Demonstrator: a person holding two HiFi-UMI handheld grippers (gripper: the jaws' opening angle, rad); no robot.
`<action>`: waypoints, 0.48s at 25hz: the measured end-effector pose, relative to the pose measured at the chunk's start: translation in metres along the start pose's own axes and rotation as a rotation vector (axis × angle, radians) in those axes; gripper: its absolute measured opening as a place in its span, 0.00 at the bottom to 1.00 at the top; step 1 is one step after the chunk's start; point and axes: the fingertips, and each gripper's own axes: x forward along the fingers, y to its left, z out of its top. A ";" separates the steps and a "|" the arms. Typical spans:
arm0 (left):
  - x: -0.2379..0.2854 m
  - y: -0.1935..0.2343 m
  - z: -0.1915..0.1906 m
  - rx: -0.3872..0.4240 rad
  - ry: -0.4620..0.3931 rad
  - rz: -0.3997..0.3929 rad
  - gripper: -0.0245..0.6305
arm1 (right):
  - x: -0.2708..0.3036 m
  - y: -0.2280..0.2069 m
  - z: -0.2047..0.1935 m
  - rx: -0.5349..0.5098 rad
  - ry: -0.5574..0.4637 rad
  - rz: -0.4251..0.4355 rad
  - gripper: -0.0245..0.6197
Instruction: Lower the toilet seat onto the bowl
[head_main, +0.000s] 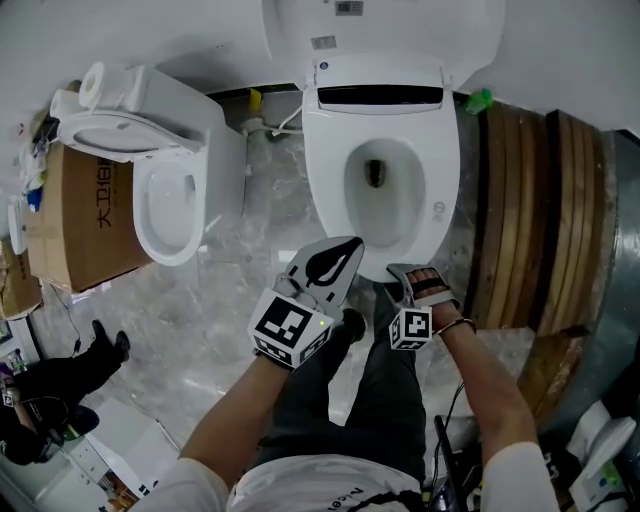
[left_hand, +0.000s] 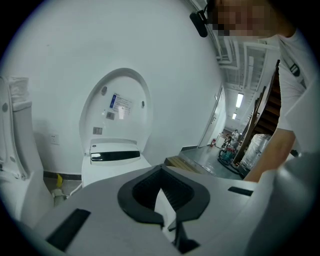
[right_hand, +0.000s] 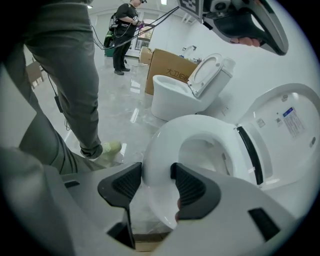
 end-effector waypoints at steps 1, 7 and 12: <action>0.001 0.001 -0.005 -0.001 0.005 0.001 0.05 | 0.006 0.002 -0.002 0.007 0.006 0.006 0.38; 0.008 0.005 -0.020 0.001 0.013 0.008 0.05 | 0.034 0.009 -0.016 0.018 0.042 0.029 0.36; 0.011 0.008 -0.024 0.002 0.009 0.011 0.05 | 0.051 0.016 -0.021 0.020 0.082 0.055 0.35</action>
